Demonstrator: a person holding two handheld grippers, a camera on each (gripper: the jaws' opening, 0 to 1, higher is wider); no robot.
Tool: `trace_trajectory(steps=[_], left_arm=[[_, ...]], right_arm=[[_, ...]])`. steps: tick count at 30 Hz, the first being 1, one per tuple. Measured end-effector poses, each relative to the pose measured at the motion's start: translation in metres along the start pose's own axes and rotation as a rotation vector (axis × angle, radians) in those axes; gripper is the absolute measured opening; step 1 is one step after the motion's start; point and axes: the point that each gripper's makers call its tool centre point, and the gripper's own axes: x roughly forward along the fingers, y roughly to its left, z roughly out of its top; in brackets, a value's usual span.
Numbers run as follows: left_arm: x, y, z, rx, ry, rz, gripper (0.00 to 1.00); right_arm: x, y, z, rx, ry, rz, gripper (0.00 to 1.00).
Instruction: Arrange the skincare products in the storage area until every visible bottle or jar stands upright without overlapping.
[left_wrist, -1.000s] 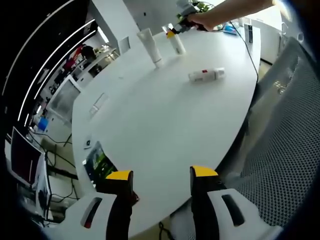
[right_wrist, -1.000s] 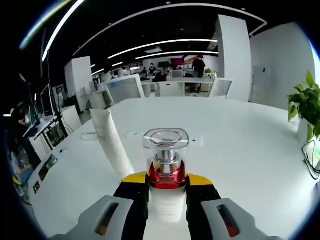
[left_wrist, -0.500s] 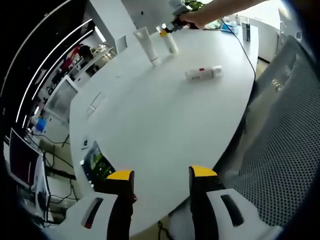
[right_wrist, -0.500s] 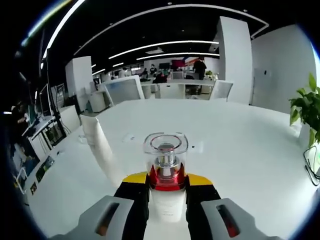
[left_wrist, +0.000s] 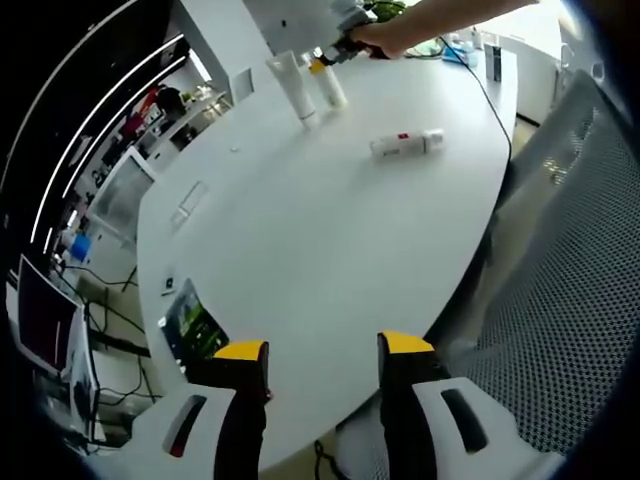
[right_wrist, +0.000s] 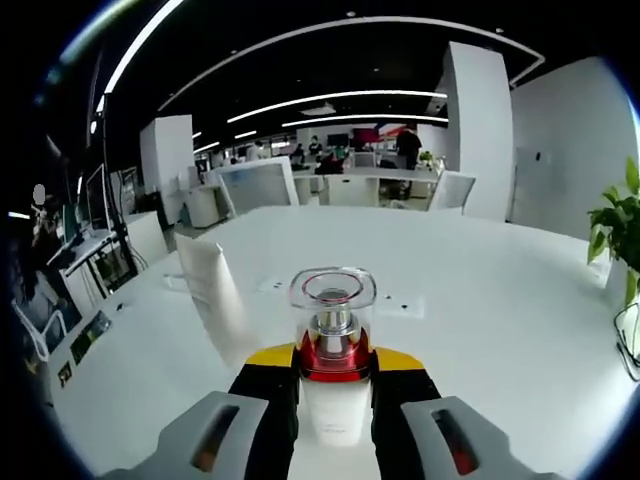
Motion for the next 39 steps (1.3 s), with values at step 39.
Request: trace_trajectory(steps=[39], left_arm=[[0.000, -0.004, 0.004, -0.011, -0.017, -0.020, 0.44]], right_arm=[[-0.005, 0.005, -0.025, -0.008, -0.014, 0.052, 0.28]])
